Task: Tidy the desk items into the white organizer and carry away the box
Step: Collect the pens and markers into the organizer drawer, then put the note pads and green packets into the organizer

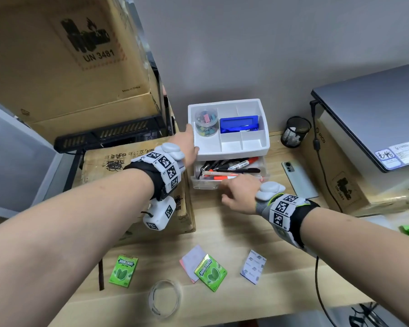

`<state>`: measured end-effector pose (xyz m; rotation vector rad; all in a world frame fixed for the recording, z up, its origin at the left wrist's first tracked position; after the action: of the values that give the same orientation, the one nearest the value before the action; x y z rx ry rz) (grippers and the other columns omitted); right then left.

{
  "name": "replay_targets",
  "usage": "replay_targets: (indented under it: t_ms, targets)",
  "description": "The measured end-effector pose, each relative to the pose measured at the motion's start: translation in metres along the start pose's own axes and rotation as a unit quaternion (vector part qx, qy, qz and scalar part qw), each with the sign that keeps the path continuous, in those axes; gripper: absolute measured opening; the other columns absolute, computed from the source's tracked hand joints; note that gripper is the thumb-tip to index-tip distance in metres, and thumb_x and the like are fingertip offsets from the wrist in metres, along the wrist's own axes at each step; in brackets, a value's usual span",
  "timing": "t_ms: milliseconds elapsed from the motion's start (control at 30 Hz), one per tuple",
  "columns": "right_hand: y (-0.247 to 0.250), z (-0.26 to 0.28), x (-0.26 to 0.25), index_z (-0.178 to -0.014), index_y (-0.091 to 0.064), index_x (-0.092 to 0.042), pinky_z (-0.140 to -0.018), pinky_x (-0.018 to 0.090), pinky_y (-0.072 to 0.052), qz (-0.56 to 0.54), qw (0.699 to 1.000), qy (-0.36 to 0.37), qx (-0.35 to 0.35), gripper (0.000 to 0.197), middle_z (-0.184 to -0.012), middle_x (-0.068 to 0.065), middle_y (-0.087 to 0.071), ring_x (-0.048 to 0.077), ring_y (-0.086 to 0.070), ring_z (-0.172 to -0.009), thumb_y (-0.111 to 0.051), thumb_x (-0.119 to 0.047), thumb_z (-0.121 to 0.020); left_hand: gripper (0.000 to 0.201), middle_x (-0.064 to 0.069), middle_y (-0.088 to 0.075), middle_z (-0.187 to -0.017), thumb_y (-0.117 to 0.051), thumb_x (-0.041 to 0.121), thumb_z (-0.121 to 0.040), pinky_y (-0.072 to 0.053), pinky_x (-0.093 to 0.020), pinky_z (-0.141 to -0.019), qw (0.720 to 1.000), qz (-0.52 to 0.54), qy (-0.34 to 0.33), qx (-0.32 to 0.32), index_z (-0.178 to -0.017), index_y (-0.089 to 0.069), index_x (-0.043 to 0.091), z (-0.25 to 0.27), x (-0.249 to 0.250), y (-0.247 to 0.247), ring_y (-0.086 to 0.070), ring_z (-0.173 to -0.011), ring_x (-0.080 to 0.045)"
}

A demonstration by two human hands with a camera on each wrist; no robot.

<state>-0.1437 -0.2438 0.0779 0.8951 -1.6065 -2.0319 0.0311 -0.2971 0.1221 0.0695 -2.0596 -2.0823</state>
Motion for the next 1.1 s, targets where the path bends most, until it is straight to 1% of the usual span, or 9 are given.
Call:
replay_targets:
  t_ms: [200,367,600,733,900,933,1000,1033,1100]
  targets:
    - [-0.008,-0.016,0.015,-0.134,-0.051,-0.024,-0.088,0.034,-0.052,-0.024,0.998,-0.051,-0.027,0.049,-0.118,0.006,-0.068,0.029,-0.063,-0.109,-0.054,-0.034,-0.086,0.058,-0.019,-0.066,-0.105,-0.052,0.021,-0.093,-0.037,-0.035,-0.059,0.999,-0.026,0.021,-0.007,-0.144,-0.028,0.005,-0.003,0.000,-0.001,-0.063,-0.089,-0.037]
    - [-0.007,-0.035,0.022,-0.138,-0.043,-0.019,-0.095,0.037,-0.049,-0.080,0.993,-0.085,-0.033,0.059,-0.127,0.009,-0.062,0.030,-0.058,-0.116,-0.060,-0.030,-0.083,0.064,-0.016,-0.065,-0.110,-0.052,0.023,-0.093,-0.036,-0.034,-0.061,0.999,-0.035,0.024,-0.022,-0.148,-0.024,0.006,-0.005,-0.001,-0.002,-0.062,-0.096,-0.035]
    - [-0.011,-0.048,0.024,-0.133,-0.043,-0.013,-0.095,0.034,-0.041,-0.088,0.992,-0.087,-0.036,0.057,-0.132,0.011,-0.053,0.032,-0.050,-0.120,-0.064,-0.028,-0.082,0.066,-0.015,-0.063,-0.117,-0.050,0.021,-0.096,-0.036,-0.034,-0.065,0.998,-0.048,0.030,-0.026,-0.151,-0.019,0.005,-0.002,0.003,-0.001,-0.059,-0.107,-0.035]
    - [-0.014,-0.047,0.026,-0.134,-0.042,-0.013,-0.095,0.035,-0.043,-0.094,0.989,-0.102,-0.057,0.058,-0.130,0.012,-0.055,0.032,-0.051,-0.120,-0.063,-0.032,-0.083,0.066,-0.014,-0.064,-0.112,-0.049,0.020,-0.096,-0.035,-0.034,-0.062,0.997,-0.058,0.035,-0.032,-0.152,-0.017,0.007,-0.003,0.004,-0.003,-0.061,-0.101,-0.034]
    - [-0.030,-0.032,0.039,-0.126,-0.048,-0.012,-0.090,0.037,-0.050,-0.111,0.979,-0.140,-0.097,0.049,-0.115,0.009,-0.064,0.030,-0.060,-0.108,-0.061,-0.031,-0.083,0.070,-0.014,-0.065,-0.102,-0.045,0.020,-0.097,-0.035,-0.036,-0.057,0.995,-0.068,0.047,-0.059,-0.154,-0.006,0.009,0.006,0.006,-0.004,-0.056,-0.078,-0.030]
    - [-0.034,-0.025,0.041,-0.124,-0.051,-0.012,-0.089,0.037,-0.050,-0.109,0.977,-0.145,-0.108,0.045,-0.113,0.008,-0.065,0.030,-0.061,-0.107,-0.061,-0.030,-0.083,0.071,-0.015,-0.064,-0.104,-0.046,0.021,-0.096,-0.037,-0.037,-0.058,0.993,-0.085,0.044,-0.064,-0.153,-0.007,0.009,0.011,0.007,-0.003,-0.056,-0.081,-0.031]
    - [-0.042,-0.016,0.045,-0.119,-0.056,-0.012,-0.089,0.035,-0.051,-0.101,0.975,-0.153,-0.129,0.039,-0.111,0.007,-0.066,0.028,-0.061,-0.104,-0.062,-0.027,-0.084,0.063,-0.015,-0.059,-0.114,-0.051,0.026,-0.091,-0.042,-0.039,-0.071,0.991,-0.125,0.042,-0.008,-0.145,-0.026,0.007,0.020,0.010,0.006,-0.055,-0.098,-0.032]
    - [-0.046,-0.008,0.047,-0.117,-0.058,-0.013,-0.089,0.035,-0.051,-0.102,0.973,-0.158,-0.137,0.036,-0.110,0.006,-0.067,0.028,-0.061,-0.103,-0.062,-0.026,-0.084,0.055,-0.015,-0.057,-0.115,-0.053,0.029,-0.087,-0.041,-0.038,-0.077,0.990,-0.133,0.038,0.030,-0.135,-0.038,0.007,0.029,0.014,0.012,-0.052,-0.102,-0.032]
    - [-0.053,0.003,0.051,-0.116,-0.059,-0.014,-0.090,0.035,-0.051,-0.094,0.971,-0.164,-0.147,0.034,-0.110,0.006,-0.067,0.027,-0.062,-0.103,-0.063,-0.026,-0.084,0.043,-0.012,-0.054,-0.111,-0.056,0.034,-0.084,-0.042,-0.037,-0.080,0.988,-0.130,-0.011,0.086,-0.118,-0.049,0.009,0.044,0.029,0.017,-0.049,-0.100,-0.029]
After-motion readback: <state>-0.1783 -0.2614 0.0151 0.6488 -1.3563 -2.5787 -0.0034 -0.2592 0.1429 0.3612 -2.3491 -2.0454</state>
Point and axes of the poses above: each hand's wrist, its own z-axis away from the middle knuckle, its own y-axis out of the back of the hand, x = y × z, the point moved 7 cm from there along -z, towards the middle knuckle
